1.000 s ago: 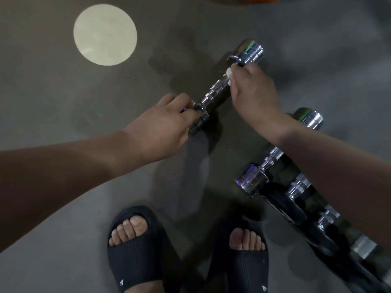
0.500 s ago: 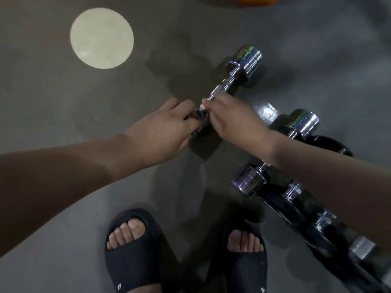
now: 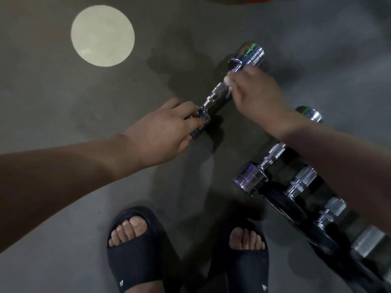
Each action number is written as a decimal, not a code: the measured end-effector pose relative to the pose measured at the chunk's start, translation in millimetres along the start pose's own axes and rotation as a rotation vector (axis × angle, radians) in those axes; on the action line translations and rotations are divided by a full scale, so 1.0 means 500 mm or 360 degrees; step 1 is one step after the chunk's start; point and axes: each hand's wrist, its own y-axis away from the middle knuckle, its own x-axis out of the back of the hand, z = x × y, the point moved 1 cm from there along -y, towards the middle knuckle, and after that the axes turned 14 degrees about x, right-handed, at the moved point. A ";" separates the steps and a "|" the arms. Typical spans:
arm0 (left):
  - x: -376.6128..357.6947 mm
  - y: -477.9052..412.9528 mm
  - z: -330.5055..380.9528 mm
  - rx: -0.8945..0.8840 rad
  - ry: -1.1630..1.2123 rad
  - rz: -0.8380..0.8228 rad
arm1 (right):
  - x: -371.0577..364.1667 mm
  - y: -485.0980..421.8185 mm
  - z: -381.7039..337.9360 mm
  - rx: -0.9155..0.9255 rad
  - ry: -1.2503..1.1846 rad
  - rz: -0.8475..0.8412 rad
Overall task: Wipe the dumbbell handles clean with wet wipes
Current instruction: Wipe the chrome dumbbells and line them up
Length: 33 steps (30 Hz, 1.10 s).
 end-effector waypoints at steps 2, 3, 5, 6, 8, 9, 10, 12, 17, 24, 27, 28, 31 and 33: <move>0.002 0.007 -0.002 -0.0006 0.0041 -0.0026 | 0.001 -0.001 -0.002 -0.0093 0.0039 -0.0014; 0.004 0.009 -0.001 -0.0001 0.0058 -0.0036 | 0.000 0.003 -0.019 -0.0003 -0.0008 -0.0034; 0.007 0.013 0.005 -0.0001 0.0067 -0.0042 | -0.007 0.021 -0.056 0.0307 -0.0160 -0.0186; 0.007 0.015 0.008 -0.0005 0.0064 -0.0046 | -0.006 0.030 -0.066 0.0441 -0.0207 -0.0275; 0.006 0.016 0.014 -0.0022 0.0069 -0.0066 | -0.005 0.027 -0.048 0.0466 -0.0202 -0.0270; 0.005 0.017 0.015 -0.0028 0.0087 -0.0080 | 0.000 0.018 -0.031 0.0353 -0.0137 -0.0183; 0.004 0.019 0.015 -0.0031 0.0113 -0.0098 | 0.004 0.007 -0.011 0.0184 -0.0045 -0.0100; 0.002 0.023 0.014 -0.0038 0.0148 -0.0136 | 0.010 -0.004 0.009 -0.0086 0.0103 -0.0076; 0.004 0.024 0.017 -0.0063 0.0105 -0.0185 | -0.008 0.030 -0.079 0.0437 -0.0164 -0.0291; 0.003 0.026 0.019 -0.0097 0.0138 -0.0231 | 0.011 0.009 -0.008 -0.0055 0.0120 -0.0050; 0.003 0.027 0.013 -0.0068 0.0165 -0.0220 | -0.003 0.023 -0.059 0.0308 -0.0094 -0.0232; 0.003 0.026 0.011 -0.0049 0.0168 -0.0216 | -0.005 0.031 -0.068 0.0418 -0.0160 -0.0301; 0.001 0.030 0.006 0.0009 0.0167 -0.0226 | 0.004 0.019 -0.039 0.0315 -0.0104 -0.0179; 0.000 0.040 0.004 0.0067 0.0192 -0.0261 | 0.013 0.005 -0.007 0.0026 0.0021 -0.0061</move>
